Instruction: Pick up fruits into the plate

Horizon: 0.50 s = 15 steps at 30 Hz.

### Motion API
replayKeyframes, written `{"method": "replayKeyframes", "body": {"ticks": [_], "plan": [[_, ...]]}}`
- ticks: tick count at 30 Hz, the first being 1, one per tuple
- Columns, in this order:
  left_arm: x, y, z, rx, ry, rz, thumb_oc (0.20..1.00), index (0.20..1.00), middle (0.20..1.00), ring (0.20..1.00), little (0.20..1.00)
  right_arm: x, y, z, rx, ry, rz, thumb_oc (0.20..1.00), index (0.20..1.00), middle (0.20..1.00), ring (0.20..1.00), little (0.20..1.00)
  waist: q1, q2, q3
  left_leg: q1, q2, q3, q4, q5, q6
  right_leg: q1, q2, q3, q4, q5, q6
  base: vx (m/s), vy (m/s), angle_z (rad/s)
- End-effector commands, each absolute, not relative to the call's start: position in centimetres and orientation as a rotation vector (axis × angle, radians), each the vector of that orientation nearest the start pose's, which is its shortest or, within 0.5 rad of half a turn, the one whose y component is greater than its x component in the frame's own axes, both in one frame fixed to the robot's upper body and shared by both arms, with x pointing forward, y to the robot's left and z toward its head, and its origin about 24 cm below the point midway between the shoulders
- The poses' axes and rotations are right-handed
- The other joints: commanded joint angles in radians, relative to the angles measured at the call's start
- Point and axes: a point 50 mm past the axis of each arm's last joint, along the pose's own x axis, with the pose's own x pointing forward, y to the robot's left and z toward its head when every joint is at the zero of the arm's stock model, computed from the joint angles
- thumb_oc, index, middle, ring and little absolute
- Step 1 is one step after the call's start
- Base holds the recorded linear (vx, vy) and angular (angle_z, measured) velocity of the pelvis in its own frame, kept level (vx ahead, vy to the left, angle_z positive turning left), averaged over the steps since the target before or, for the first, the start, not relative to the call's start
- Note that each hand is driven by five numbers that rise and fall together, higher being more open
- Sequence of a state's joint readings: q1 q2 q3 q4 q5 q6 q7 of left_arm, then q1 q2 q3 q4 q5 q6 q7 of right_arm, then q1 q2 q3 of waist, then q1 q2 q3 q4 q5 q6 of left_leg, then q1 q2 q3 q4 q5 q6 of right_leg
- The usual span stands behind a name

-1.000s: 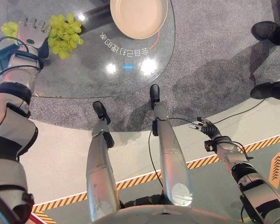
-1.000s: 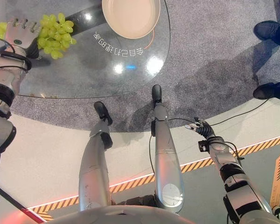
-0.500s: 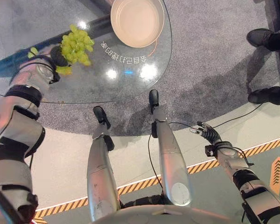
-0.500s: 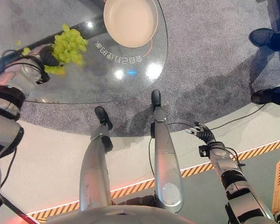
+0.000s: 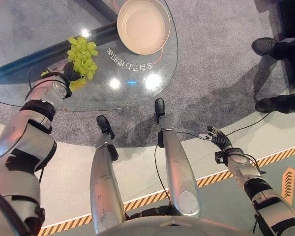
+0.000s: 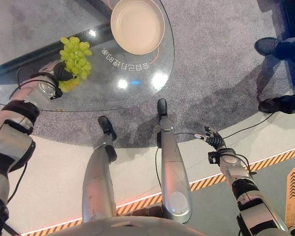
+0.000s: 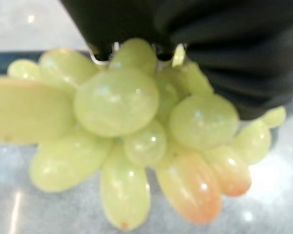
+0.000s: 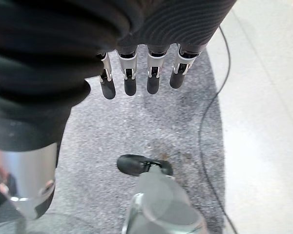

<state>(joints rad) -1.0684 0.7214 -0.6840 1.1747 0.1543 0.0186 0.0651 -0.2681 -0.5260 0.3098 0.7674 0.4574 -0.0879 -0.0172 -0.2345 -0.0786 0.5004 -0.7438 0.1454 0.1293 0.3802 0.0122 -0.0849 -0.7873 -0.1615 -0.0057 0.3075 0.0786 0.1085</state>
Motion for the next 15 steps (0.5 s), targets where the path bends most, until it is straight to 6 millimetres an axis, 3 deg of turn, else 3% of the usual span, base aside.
{"method": "replayKeyframes", "body": {"ticks": [1, 5, 10, 15], "plan": [[37.2, 30.9, 11.3, 1.002, 0.328, 0.216, 0.200, 0.200, 0.200, 0.200, 0.200, 25.1, -26.3, -3.8, -0.165, 0.461, -0.089, 1.000, 1.000, 1.000, 1.000, 1.000, 0.000, -0.036, 0.020, 0.019, -0.096, 0.041, -0.004, -0.076, 0.039, 0.033, 0.135, -0.004, 0.013, -0.054, -0.042, -0.02, -0.050, 0.00], [37.1, 30.0, 11.0, 0.707, 0.190, 0.247, 0.200, 0.200, 0.200, 0.200, 0.200, 25.1, -25.2, -3.6, -0.136, 0.412, -0.074, 1.000, 1.000, 1.000, 1.000, 1.000, 0.014, -0.037, 0.020, 0.061, -0.098, 0.034, -0.025, -0.073, 0.037, 0.076, 0.137, -0.012, 0.010, -0.068, -0.045, -0.02, -0.041, 0.03], [36.8, 27.4, 11.1, 0.333, -0.002, 0.140, 0.200, 0.200, 0.200, 0.200, 0.200, 25.2, -23.5, -2.4, -0.114, 0.314, -0.054, 1.000, 1.000, 1.000, 1.000, 1.000, 0.038, -0.026, 0.020, 0.133, -0.103, 0.028, -0.061, -0.070, 0.035, 0.144, 0.126, -0.030, -0.001, -0.083, -0.040, 0.00, -0.009, 0.02], [35.9, 24.9, 11.5, 0.209, -0.139, 0.045, 0.200, 0.200, 0.200, 0.200, 0.200, 25.4, -22.6, -0.6, -0.078, 0.190, -0.018, 1.000, 1.000, 1.000, 1.000, 1.000, 0.068, 0.007, 0.020, 0.213, -0.115, 0.019, -0.113, -0.059, 0.036, 0.211, 0.111, -0.049, -0.004, -0.106, -0.035, 0.00, 0.018, 0.04]]}}
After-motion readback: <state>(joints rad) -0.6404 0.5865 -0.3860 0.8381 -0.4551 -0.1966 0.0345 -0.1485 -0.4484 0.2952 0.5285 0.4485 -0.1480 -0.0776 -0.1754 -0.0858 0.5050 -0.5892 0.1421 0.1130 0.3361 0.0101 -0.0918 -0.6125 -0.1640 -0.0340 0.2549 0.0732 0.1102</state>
